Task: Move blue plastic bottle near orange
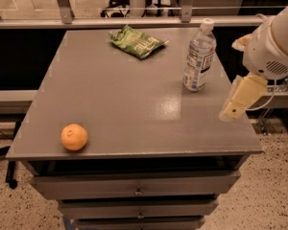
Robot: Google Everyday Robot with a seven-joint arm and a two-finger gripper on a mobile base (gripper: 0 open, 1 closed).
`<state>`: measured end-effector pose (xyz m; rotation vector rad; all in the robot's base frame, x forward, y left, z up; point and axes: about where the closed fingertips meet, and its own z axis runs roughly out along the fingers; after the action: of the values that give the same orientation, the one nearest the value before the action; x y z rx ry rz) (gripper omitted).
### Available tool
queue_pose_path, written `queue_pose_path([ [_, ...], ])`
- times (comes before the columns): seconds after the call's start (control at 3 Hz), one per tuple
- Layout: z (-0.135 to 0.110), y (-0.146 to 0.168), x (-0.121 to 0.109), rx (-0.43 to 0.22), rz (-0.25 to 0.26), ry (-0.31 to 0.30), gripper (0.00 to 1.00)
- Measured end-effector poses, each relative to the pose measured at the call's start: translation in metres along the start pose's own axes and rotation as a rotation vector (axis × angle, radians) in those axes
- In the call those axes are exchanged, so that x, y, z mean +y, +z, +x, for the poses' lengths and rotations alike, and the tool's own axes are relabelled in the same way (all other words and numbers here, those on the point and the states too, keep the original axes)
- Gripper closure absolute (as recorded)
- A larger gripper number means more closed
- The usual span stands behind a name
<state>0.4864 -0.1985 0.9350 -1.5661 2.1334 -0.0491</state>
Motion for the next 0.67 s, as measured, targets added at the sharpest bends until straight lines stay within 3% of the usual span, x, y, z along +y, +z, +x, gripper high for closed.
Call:
queue_pose_path([
  [0.67, -0.026, 0.055, -0.056, -0.205, 0.161, 0.076, 0.0],
])
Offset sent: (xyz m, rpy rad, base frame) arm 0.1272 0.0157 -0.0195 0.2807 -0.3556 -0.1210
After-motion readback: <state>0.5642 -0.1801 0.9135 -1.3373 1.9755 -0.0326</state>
